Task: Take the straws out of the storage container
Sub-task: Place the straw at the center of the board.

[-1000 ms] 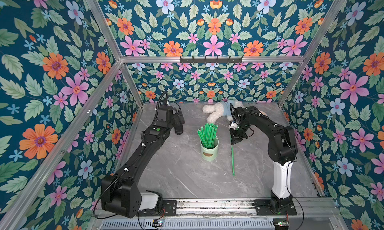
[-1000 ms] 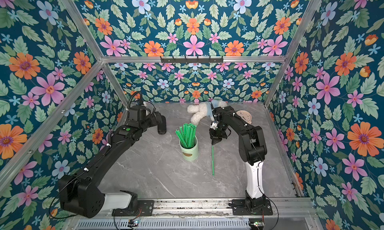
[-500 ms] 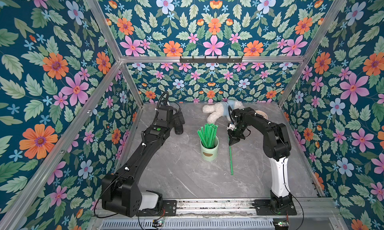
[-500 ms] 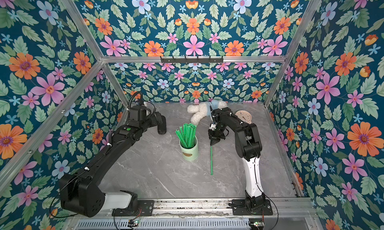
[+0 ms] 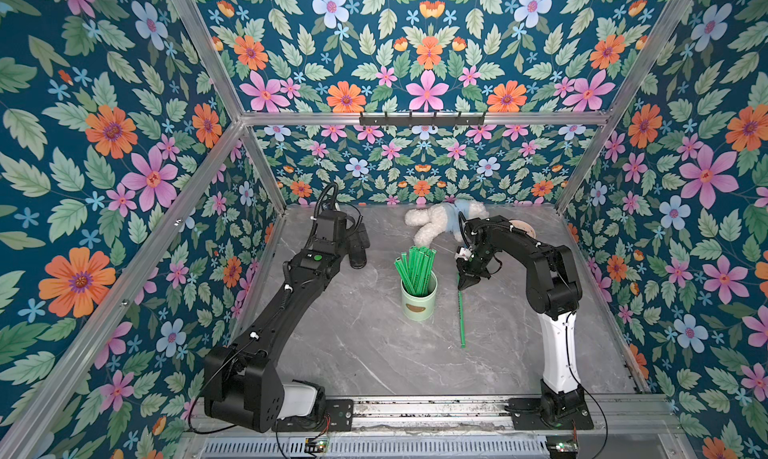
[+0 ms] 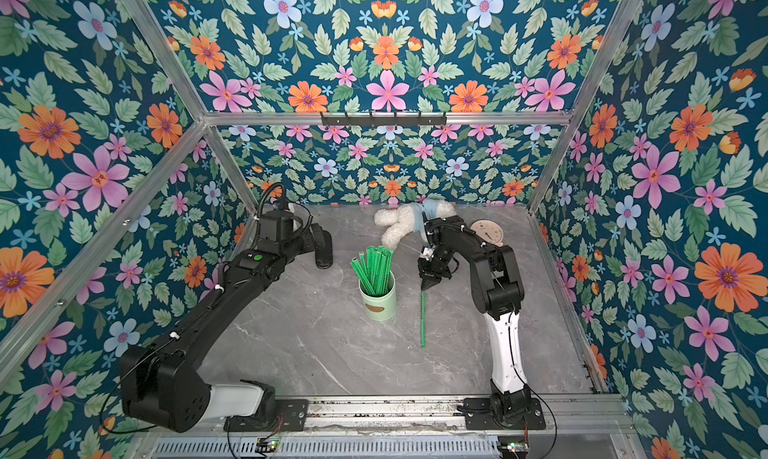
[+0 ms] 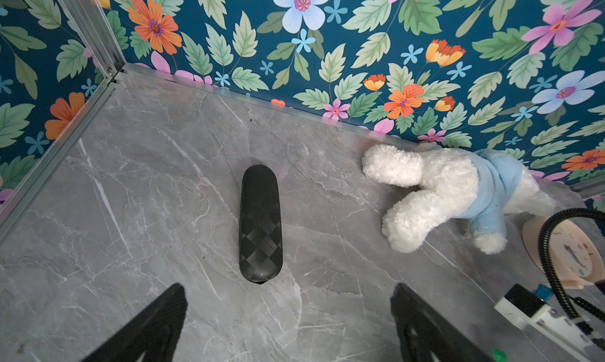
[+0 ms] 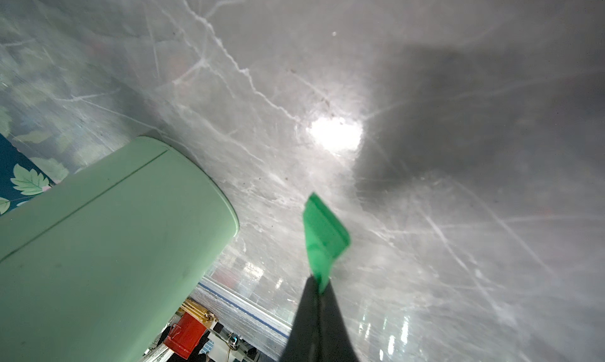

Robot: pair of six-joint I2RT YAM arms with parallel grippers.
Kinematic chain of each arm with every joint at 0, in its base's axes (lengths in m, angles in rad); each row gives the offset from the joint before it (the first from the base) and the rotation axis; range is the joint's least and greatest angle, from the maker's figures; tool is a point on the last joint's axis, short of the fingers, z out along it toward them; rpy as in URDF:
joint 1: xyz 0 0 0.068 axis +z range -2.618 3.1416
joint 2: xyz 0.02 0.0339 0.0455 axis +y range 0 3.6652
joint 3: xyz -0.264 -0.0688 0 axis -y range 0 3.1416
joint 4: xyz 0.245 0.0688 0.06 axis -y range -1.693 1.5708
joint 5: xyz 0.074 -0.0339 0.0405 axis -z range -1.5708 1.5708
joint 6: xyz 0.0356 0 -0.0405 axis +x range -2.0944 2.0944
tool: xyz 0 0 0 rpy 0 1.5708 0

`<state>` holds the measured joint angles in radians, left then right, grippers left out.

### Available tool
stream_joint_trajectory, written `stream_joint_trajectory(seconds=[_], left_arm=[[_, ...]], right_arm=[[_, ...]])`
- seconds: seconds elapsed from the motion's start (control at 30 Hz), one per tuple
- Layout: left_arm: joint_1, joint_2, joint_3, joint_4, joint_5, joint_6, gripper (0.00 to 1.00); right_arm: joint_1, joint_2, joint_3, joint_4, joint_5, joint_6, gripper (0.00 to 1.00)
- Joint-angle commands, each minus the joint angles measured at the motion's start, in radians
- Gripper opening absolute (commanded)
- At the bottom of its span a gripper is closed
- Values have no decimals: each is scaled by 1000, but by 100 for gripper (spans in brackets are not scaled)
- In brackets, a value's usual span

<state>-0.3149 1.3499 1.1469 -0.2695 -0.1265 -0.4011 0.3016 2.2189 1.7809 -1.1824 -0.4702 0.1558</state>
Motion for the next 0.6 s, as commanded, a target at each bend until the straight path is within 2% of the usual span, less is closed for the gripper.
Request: stream_joint_trajectory(seconds=[0.0, 0.4, 0.57], left_arm=[[-1, -1, 8, -7, -7, 5, 100], [0, -1, 7, -8, -5, 5, 100], [-1, -2, 8, -8, -7, 5, 100]], right_arm=[[-2, 5, 0, -8, -5, 5, 9], [-3, -16, -8, 1, 7, 14, 16], [-3, -132, -72, 86, 40, 39, 16]])
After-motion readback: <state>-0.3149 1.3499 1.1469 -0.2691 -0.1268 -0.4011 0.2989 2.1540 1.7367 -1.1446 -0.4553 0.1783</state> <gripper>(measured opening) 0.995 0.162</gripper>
